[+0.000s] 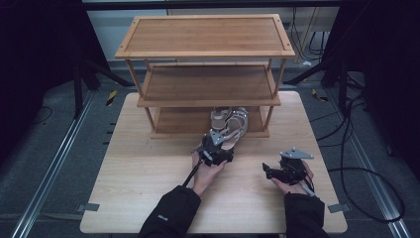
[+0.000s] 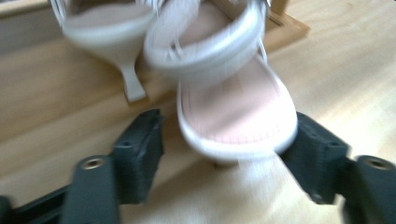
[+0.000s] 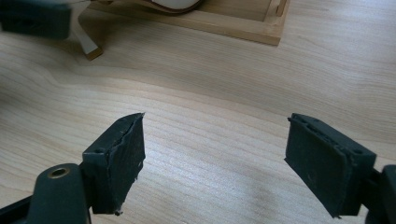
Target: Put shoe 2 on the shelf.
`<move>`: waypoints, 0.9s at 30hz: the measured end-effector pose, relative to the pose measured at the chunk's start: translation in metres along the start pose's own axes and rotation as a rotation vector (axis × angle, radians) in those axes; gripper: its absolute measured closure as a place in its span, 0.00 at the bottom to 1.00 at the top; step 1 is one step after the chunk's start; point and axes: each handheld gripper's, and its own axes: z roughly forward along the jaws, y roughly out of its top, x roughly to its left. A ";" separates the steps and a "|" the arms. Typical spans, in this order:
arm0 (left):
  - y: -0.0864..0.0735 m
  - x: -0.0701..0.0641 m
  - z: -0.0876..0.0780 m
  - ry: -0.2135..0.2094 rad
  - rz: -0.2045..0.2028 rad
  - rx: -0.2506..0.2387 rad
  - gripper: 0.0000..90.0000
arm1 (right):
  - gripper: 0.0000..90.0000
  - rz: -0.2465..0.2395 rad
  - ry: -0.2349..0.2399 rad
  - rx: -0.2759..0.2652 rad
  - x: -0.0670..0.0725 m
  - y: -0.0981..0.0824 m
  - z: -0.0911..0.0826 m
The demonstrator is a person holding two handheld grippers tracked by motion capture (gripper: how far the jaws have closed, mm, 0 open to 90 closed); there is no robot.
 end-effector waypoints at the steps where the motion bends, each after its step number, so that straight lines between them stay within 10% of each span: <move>1: -0.005 0.001 -0.002 -0.009 -0.001 0.004 0.40 | 0.22 0.000 0.000 0.000 0.000 0.000 0.000; 13: -0.009 0.004 0.017 -0.090 -0.055 0.007 0.84 | 0.24 0.005 0.001 0.007 0.000 0.000 0.001; 27: 0.022 -0.005 0.037 -0.079 0.001 -0.010 0.86 | 0.24 0.008 -0.003 0.000 -0.001 0.000 0.000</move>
